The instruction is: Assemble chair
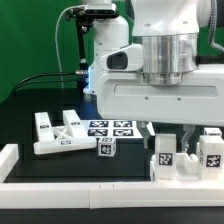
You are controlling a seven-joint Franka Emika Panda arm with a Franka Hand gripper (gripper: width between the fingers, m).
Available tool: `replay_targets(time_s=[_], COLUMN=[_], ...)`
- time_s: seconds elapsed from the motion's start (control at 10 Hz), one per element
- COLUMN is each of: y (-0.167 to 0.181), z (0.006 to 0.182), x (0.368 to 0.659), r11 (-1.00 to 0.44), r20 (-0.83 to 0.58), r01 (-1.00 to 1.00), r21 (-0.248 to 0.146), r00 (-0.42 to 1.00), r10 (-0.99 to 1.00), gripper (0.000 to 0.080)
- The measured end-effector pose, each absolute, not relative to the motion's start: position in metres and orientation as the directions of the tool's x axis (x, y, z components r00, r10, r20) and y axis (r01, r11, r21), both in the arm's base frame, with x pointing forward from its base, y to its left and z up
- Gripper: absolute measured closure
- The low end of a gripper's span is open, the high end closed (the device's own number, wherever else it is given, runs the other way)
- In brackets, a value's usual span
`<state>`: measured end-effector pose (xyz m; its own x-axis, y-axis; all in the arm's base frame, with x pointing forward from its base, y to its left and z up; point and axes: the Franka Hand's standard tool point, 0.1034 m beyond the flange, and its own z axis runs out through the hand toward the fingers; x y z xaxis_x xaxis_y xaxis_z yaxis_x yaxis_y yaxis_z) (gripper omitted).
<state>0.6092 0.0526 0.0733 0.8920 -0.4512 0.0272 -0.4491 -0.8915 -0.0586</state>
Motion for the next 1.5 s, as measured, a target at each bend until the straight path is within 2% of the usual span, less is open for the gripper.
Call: replay_targets(time_s=[0.1,0.3,0.4,0.5,0.6,0.8,0.9,1.0,1.1,1.2,1.4,1.5], y=[0.0528,0.0517,0.0513,0.0509,0.0511,0.0509,0.0511,0.0508,0.0506,0.0512,0.0517,0.0537], z=[0.0735,0.0743,0.0723,0.0719,0.072,0.072,0.0723,0.0735,0.0717,0.0707,0.0708,0.0718], x=[0.6096,0.6108,0.61,0.6086,0.609,0.6091,0.6092,0.6097,0.6093,0.6093,0.6091,0.6088], r11=[-0.82,-0.659,-0.493,-0.367,-0.353,-0.23,-0.102,0.138,0.305,0.411,0.318,0.158], r20=[0.018,-0.001,-0.027,-0.048,-0.049,-0.064,-0.084,-0.124,-0.146,-0.163,-0.153,-0.129], r01=[-0.569,-0.749,-0.865,-0.924,-0.929,-0.968,-0.99,-0.987,-0.95,-0.909,-0.945,-0.984], r21=[-0.065,-0.075,-0.091,-0.11,-0.109,-0.103,-0.097,-0.078,-0.069,-0.064,-0.075,-0.078], r00=[0.821,0.661,0.497,0.373,0.359,0.238,0.11,-0.128,-0.292,-0.397,-0.304,-0.147], r10=[-0.571,-0.751,-0.867,-0.926,-0.932,-0.969,-0.99,-0.984,-0.945,-0.903,-0.94,-0.981], gripper=[0.0515,0.0515,0.0515,0.0515,0.0515,0.0515,0.0515,0.0515,0.0515,0.0515,0.0515,0.0336])
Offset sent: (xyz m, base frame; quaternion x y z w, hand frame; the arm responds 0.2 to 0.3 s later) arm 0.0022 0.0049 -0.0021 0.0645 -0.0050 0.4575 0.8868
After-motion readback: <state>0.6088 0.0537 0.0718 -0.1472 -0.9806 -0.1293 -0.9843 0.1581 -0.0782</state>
